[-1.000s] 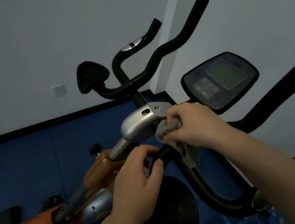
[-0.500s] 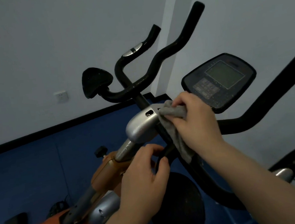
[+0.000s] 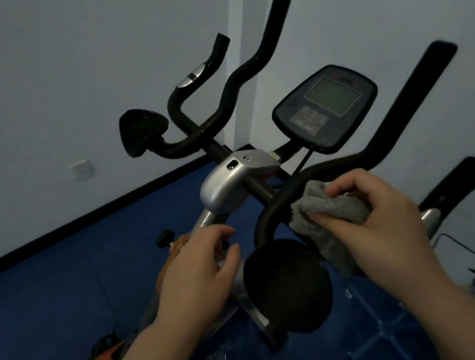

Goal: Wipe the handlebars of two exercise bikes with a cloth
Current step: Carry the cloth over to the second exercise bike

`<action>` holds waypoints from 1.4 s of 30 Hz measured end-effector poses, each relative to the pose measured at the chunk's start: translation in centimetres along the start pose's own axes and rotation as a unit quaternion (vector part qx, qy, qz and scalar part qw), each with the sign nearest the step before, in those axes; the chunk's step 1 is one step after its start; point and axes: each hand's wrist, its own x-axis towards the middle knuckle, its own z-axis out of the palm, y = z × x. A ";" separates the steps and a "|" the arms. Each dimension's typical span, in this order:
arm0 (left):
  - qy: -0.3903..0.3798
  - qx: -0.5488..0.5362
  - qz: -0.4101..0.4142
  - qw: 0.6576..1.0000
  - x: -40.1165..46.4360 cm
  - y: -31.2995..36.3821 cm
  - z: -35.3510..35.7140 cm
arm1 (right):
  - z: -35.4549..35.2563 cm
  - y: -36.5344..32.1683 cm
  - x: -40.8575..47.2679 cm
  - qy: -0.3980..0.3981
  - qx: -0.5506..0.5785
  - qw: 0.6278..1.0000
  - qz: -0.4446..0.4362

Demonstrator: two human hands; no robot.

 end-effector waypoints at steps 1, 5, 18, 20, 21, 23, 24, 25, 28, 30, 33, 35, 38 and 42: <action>0.017 -0.003 -0.005 1.000 -0.8 0.1 -0.1 | -0.3 -0.1 -0.5 -0.012 0.002 1.000 -0.013; 0.073 -0.027 -0.030 0.996 -5.2 1.2 0.1 | -1.7 -0.3 -2.7 -0.044 0.030 0.997 -0.057; 0.220 0.053 -0.174 0.958 -25.0 2.3 -0.4 | -1.9 -1.3 -15.7 -0.250 0.092 0.957 -0.112; 0.248 0.057 -0.196 0.947 -27.7 2.1 -1.5 | -1.1 -2.9 -17.4 -0.281 0.100 0.945 -0.131; 0.263 0.056 -0.207 0.941 -29.1 2.0 -2.0 | -0.7 -3.7 -18.2 -0.291 0.102 0.941 -0.140; 0.287 0.054 -0.225 0.930 -31.8 1.3 -3.0 | 0.4 -5.4 -20.1 -0.300 0.103 0.934 -0.162; 0.294 0.055 -0.232 0.926 -33.3 0.8 -3.5 | 1.0 -6.2 -21.2 -0.304 0.099 0.932 -0.172; 0.301 0.055 -0.240 0.921 -34.8 0.2 -4.1 | 1.7 -7.0 -22.5 -0.309 0.096 0.929 -0.180; 0.330 0.054 -0.263 0.905 -40.1 -1.5 -6.1 | 4.1 -9.7 -26.8 -0.332 0.090 0.916 -0.205; 0.347 0.051 -0.281 0.893 -44.1 -3.0 -7.9 | 6.1 -11.9 -29.9 -0.348 0.088 0.910 -0.209; 0.361 0.055 -0.309 0.878 -50.4 -6.2 -11.2 | 9.4 -15.7 -34.7 -0.364 0.085 0.904 -0.208; 0.351 0.053 -0.328 0.875 -54.4 -8.3 -13.4 | 11.3 -18.2 -37.9 -0.367 0.082 0.906 -0.194; 0.339 0.053 -0.340 0.876 -59.1 -11.1 -16.4 | 13.9 -21.5 -42.5 -0.378 0.095 0.906 -0.163; 0.328 0.046 -0.346 0.878 -62.8 -14.3 -19.6 | 16.6 -25.3 -46.7 -0.394 0.102 0.902 -0.142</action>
